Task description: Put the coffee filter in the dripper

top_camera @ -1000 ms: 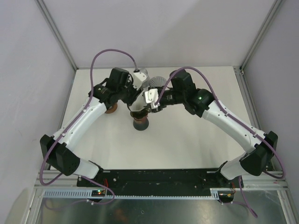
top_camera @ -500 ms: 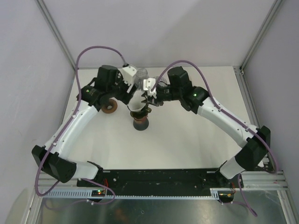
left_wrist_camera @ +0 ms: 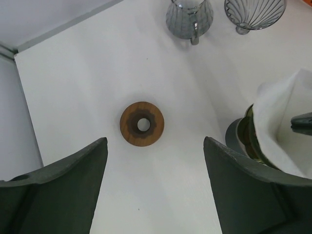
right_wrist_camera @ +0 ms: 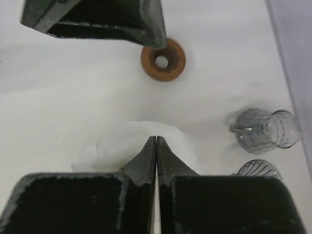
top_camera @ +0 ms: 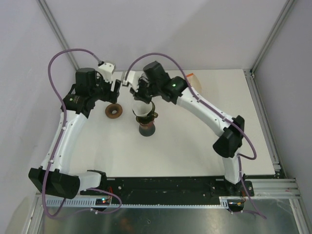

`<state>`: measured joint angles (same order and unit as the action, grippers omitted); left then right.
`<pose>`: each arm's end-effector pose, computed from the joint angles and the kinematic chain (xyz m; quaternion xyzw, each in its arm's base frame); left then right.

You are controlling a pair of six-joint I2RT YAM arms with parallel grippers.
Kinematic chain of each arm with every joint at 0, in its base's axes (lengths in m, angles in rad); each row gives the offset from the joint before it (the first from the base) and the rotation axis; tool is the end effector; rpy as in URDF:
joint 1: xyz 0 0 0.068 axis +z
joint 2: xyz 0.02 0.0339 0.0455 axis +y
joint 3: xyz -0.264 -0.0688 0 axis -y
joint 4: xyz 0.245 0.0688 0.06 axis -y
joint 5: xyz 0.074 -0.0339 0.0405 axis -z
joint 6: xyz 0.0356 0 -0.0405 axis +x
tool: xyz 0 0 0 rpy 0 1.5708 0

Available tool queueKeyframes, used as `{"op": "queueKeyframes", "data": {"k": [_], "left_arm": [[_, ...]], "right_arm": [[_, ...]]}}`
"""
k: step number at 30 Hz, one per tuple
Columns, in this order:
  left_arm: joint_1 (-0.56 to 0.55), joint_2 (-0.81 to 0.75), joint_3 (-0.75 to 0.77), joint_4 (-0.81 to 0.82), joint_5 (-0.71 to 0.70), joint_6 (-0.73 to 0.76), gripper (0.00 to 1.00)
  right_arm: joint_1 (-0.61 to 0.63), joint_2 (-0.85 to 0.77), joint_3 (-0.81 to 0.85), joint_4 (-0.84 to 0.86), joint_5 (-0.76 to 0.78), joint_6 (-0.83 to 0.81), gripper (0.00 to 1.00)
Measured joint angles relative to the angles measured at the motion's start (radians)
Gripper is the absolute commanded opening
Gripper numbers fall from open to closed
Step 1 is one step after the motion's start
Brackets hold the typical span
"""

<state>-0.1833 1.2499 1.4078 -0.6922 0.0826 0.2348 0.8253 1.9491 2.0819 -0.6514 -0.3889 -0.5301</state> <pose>0.2585 -0.0509 0.4061 0.2001 0.8448 -0.0231 0.4957 0.2921 0.3363 0.3977 -0.6076 0.6001 0.2377 0.4628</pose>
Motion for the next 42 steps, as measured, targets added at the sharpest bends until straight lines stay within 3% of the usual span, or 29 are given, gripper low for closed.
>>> {"op": "queueKeyframes", "data": {"k": [4, 9, 42], "left_arm": [[0.042, -0.019, -0.038, 0.005, 0.017, -0.002, 0.84], [0.062, -0.023, -0.061, 0.011, 0.035, -0.009, 0.84], [0.063, -0.035, -0.071, 0.025, 0.082, -0.009, 0.85]], "right_arm": [[0.049, 0.097, 0.114, -0.146, 0.099, 0.003, 0.00], [0.058, 0.130, 0.131, -0.232, 0.159, 0.010, 0.00], [0.066, 0.293, 0.229, -0.401, 0.273, 0.026, 0.00]]}}
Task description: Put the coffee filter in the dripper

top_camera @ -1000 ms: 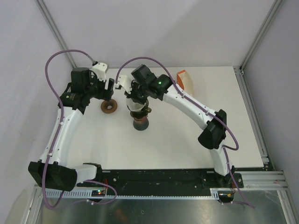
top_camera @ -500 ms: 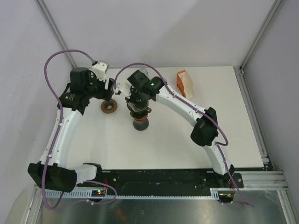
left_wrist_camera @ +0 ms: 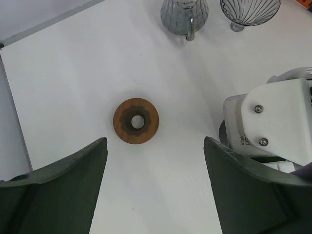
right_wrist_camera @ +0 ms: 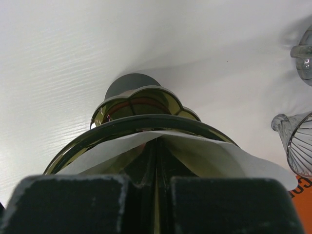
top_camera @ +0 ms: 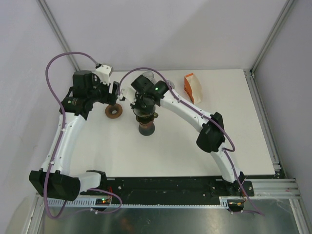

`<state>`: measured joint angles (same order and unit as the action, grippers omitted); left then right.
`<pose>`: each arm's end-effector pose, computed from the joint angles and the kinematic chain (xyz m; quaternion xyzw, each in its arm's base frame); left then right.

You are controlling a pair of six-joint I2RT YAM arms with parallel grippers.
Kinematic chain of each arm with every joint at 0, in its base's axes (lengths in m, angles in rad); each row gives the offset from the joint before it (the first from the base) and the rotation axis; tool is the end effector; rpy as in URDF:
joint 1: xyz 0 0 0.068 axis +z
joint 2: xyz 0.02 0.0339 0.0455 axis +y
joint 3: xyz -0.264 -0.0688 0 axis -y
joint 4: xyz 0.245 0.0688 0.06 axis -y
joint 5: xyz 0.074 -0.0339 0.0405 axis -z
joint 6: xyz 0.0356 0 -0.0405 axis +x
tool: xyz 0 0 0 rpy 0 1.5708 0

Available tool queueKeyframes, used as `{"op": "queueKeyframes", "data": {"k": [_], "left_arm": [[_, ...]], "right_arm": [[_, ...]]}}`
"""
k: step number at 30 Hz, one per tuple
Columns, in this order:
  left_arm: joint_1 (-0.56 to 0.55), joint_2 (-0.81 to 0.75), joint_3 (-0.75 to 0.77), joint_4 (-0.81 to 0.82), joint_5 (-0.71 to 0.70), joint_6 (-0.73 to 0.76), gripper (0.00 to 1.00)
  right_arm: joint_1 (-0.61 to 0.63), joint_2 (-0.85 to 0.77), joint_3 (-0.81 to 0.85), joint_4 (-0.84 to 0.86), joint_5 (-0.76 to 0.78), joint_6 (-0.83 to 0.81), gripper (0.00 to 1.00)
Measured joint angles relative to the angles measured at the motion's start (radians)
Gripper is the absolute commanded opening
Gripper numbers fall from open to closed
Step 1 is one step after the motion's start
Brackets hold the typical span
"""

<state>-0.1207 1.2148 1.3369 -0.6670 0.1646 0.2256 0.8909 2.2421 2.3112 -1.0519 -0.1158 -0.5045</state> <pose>0.2546 -0.0368 0.3938 0.1893 0.8484 -0.0459 0.4922 0.3018 0.3799 0.3060 -0.6267 0.7214 0.1099 0.2733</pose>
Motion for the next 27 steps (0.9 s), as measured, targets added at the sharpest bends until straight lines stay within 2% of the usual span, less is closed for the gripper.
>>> {"op": "queueKeyframes", "data": {"k": [12, 27], "left_arm": [[0.005, 0.000, 0.000, 0.008, 0.005, -0.001, 0.85], [0.006, -0.004, 0.000, 0.012, 0.023, -0.007, 0.85]], "right_arm": [[0.007, 0.003, 0.032, -0.005, 0.056, -0.002, 0.00], [0.017, -0.087, 0.032, 0.055, 0.101, -0.020, 0.00]]}}
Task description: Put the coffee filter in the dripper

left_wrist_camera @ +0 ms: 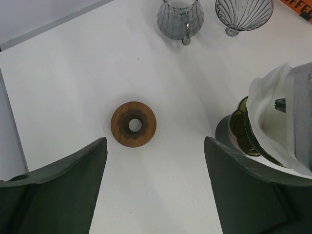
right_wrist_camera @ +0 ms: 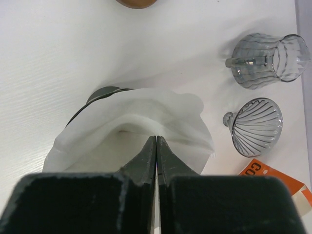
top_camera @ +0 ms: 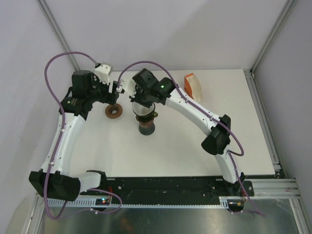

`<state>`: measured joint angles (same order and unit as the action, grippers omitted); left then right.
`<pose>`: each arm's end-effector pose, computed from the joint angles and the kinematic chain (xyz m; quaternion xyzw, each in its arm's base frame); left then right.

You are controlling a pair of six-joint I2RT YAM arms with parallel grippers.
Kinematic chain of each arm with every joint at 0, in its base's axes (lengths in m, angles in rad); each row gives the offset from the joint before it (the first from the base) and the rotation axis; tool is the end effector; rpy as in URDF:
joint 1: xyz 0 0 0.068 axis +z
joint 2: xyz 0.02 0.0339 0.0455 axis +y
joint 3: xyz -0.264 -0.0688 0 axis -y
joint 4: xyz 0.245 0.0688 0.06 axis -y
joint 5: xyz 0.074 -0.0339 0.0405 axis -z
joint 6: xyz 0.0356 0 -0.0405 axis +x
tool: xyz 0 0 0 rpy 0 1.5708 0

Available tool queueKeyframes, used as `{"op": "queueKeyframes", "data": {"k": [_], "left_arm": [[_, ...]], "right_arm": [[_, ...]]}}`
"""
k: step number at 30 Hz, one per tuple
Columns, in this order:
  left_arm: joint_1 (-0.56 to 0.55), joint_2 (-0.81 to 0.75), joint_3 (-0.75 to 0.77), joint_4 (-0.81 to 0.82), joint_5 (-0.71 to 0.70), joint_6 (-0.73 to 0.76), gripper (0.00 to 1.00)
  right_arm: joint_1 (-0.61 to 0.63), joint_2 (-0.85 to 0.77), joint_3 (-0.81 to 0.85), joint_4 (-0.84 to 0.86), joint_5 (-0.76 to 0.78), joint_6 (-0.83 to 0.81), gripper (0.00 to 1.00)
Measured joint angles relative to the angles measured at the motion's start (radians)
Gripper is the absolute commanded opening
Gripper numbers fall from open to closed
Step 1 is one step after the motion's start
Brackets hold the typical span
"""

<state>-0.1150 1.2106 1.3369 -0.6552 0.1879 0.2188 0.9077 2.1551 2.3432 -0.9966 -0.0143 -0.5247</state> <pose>0.2541 -0.0360 0.3960 0.1895 0.8438 -0.0556 0.4991 0.2894 0.3713 0.3592 -0.6114 0.6984 0.0773 0.3639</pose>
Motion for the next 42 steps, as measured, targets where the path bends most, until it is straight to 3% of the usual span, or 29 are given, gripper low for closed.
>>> {"op": "queueKeyframes", "data": {"k": [5, 8, 15, 21, 26, 31, 35, 42], "left_arm": [[0.000, 0.000, 0.000, -0.001, 0.002, 0.000, 0.85], [0.000, 0.000, 0.000, -0.001, 0.005, 0.000, 0.85], [0.000, 0.000, -0.002, -0.001, 0.017, 0.000, 0.85], [0.000, 0.000, -0.015, -0.002, 0.018, 0.000, 0.85], [0.000, 0.000, -0.016, -0.002, 0.018, 0.000, 0.85], [0.000, 0.000, -0.029, 0.002, 0.018, 0.000, 0.85], [0.003, 0.004, -0.047, 0.002, 0.018, 0.000, 0.85], [0.019, 0.021, -0.068, 0.014, 0.018, -0.001, 0.85]], "right_arm": [[0.000, -0.001, 0.000, 0.001, 0.004, 0.000, 0.00], [0.000, -0.006, -0.005, 0.010, 0.005, 0.001, 0.05], [0.004, -0.135, -0.124, 0.108, 0.010, 0.033, 0.34], [-0.012, -0.375, -0.303, 0.286, -0.089, 0.102, 0.50], [-0.118, -0.587, -0.520, 0.486, -0.225, 0.233, 0.53], [-0.314, -0.760, -0.864, 0.724, -0.308, 0.437, 0.52], [-0.440, -0.755, -1.023, 0.794, -0.306, 0.593, 0.52], [-0.502, -0.632, -1.053, 0.866, -0.243, 0.739, 0.56]]}}
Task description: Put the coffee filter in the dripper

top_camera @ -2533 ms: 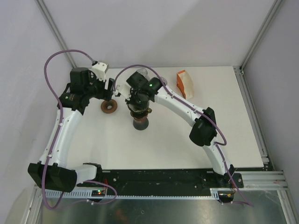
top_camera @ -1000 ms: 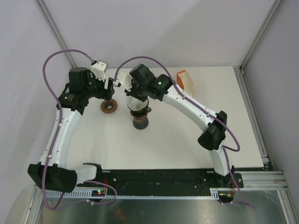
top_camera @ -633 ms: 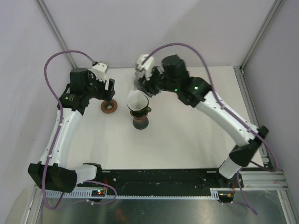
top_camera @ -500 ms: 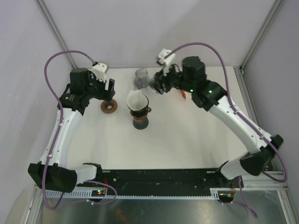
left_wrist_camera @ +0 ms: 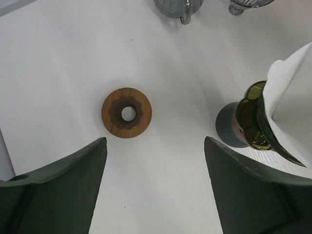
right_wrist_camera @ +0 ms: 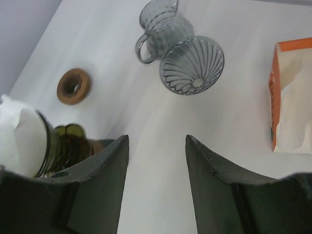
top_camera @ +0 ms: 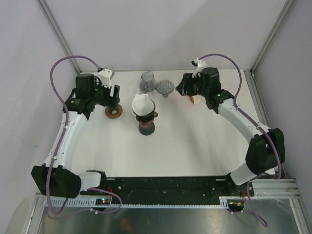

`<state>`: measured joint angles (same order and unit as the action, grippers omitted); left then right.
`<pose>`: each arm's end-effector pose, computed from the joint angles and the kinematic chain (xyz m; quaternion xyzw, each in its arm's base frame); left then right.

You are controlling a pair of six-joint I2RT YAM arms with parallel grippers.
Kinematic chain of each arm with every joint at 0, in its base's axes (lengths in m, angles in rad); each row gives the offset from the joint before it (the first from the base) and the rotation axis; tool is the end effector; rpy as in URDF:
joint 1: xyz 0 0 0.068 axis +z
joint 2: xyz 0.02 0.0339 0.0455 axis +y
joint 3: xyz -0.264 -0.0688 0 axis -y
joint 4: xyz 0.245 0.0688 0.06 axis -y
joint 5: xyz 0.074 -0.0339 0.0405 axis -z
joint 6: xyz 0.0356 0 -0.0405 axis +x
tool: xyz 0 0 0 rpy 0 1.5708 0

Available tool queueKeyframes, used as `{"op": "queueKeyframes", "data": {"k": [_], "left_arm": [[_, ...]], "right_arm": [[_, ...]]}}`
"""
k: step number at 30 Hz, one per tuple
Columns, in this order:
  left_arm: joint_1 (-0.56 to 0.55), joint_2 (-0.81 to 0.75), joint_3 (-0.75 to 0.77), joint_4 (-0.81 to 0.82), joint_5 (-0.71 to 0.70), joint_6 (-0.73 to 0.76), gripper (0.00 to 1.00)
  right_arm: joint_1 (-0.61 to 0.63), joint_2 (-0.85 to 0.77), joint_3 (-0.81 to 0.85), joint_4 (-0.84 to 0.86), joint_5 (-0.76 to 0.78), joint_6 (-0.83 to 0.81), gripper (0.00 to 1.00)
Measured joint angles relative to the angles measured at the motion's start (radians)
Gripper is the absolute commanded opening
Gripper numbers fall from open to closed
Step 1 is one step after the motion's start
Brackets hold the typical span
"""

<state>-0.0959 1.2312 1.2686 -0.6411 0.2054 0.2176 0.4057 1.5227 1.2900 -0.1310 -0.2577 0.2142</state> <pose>0.2623 -0.0325 0.3697 0.1846 0.8624 -0.0625 0.4671 0.3280 0.1508 0.3405 -0.1507 0.8058 0.2724 0.5038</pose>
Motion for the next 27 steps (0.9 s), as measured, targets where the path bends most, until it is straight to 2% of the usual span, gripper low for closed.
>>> {"op": "queueKeyframes", "data": {"k": [6, 10, 13, 15, 20, 27], "left_arm": [[0.016, 0.058, 0.000, 0.026, 0.002, -0.018, 0.82], [0.009, 0.175, 0.069, 0.034, 0.006, -0.048, 0.81], [-0.006, 0.289, 0.155, 0.051, -0.016, -0.076, 0.81], [-0.017, 0.361, 0.217, 0.063, -0.034, -0.091, 0.81], [-0.029, 0.524, 0.383, 0.101, -0.054, -0.113, 0.82], [-0.029, 0.805, 0.701, 0.138, -0.031, -0.132, 0.82]], "right_arm": [[-0.026, 0.079, 0.000, 0.103, 0.026, 0.066, 0.62], [-0.029, 0.104, 0.000, 0.130, 0.024, 0.085, 0.70], [-0.031, 0.105, 0.000, 0.140, 0.012, 0.091, 0.92], [-0.031, 0.105, 0.000, 0.149, 0.002, 0.093, 0.97], [-0.034, 0.105, 0.000, 0.148, -0.021, 0.080, 0.99], [-0.043, 0.105, 0.000, 0.114, 0.011, 0.058, 0.99]]}}
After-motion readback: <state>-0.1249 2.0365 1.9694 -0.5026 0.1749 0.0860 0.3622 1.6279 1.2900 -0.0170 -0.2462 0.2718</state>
